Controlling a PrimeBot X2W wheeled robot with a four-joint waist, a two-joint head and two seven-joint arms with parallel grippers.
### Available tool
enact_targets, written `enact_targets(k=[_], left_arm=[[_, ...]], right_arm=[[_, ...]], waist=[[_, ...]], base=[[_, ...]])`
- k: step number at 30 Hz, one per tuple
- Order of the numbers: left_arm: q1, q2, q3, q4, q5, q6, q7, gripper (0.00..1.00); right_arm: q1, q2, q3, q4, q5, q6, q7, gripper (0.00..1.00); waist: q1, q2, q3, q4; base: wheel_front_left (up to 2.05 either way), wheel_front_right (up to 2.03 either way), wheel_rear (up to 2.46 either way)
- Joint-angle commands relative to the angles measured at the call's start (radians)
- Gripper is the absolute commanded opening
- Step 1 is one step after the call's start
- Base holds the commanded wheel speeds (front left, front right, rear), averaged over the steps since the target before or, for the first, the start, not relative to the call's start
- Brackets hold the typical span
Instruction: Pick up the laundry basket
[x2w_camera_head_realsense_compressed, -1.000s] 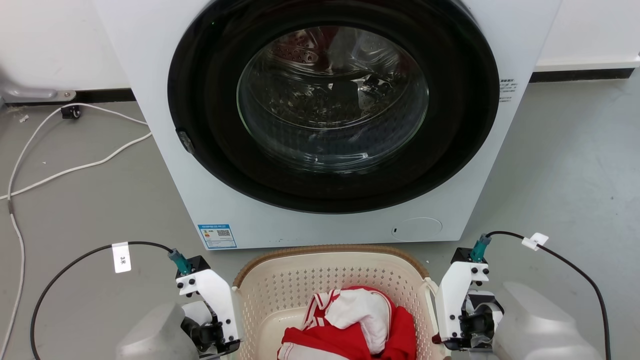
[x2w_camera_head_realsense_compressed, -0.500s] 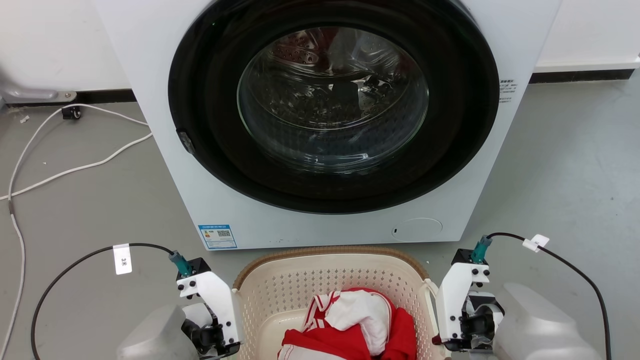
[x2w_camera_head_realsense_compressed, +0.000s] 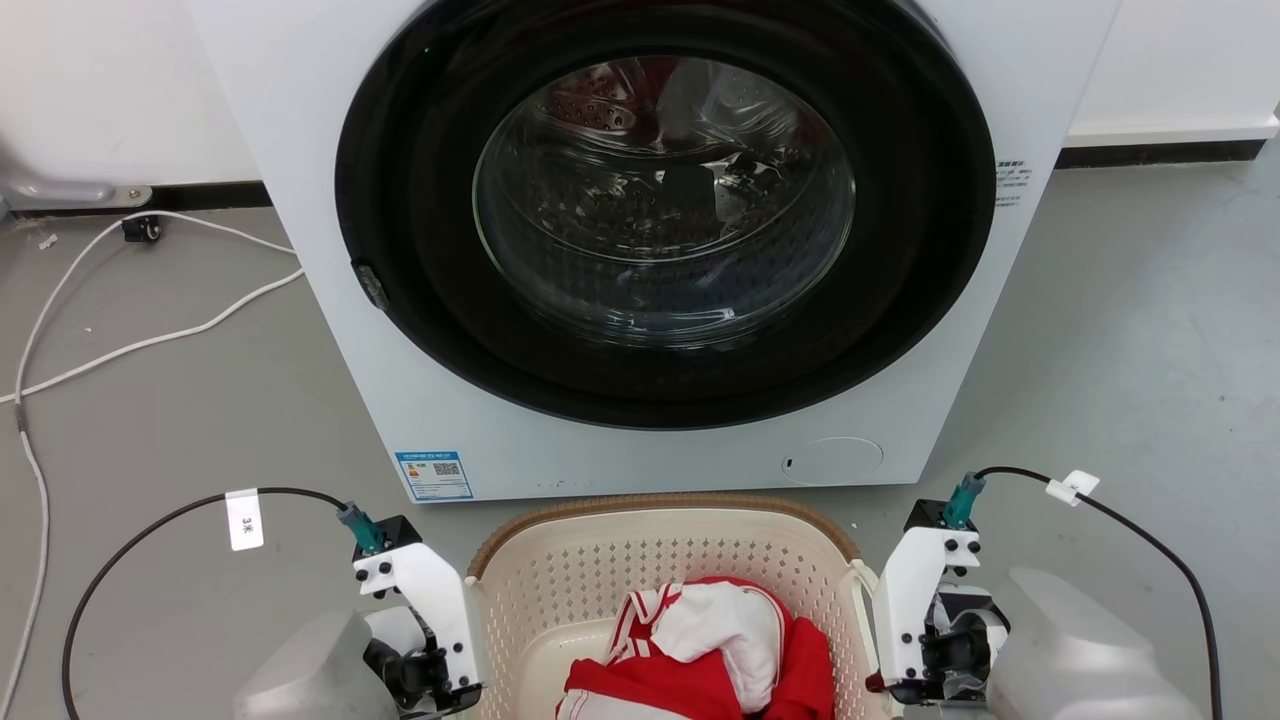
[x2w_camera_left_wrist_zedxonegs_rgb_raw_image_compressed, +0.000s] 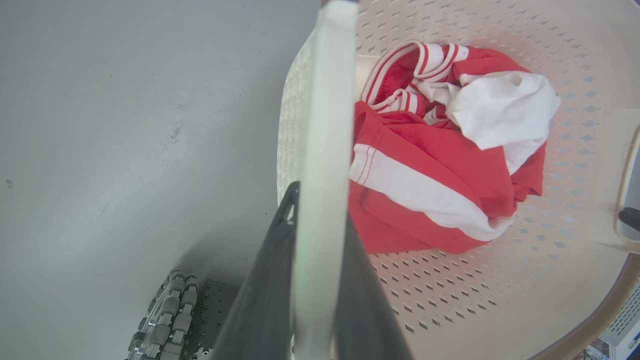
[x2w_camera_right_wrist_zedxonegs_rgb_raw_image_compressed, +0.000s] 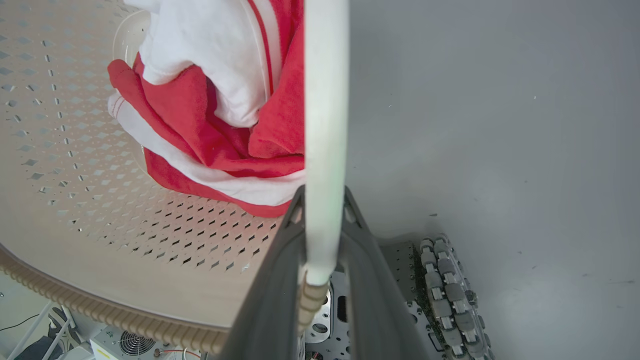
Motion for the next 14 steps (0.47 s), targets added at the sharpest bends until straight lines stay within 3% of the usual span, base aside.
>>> enact_targets(k=[1,14], left_arm=[[0.002,-0.045,0.001,-0.021,-0.016,-0.014,-0.002,0.0],[0.005,-0.044,-0.006,-0.024,-0.026,-0.014,-0.002,0.0]], right_arm=[[0.01,0.048,-0.008,-0.021,0.006,0.014,0.006,0.0],[0.009,0.048,-0.025,-0.021,-0.014,0.014,0.013,0.0]], waist=[[0.0,-0.0001,0.0,-0.001],[0.0,-0.0001,0.002,-0.001]], base=[[0.0,0.0,0.0],[0.0,0.0,0.0]])
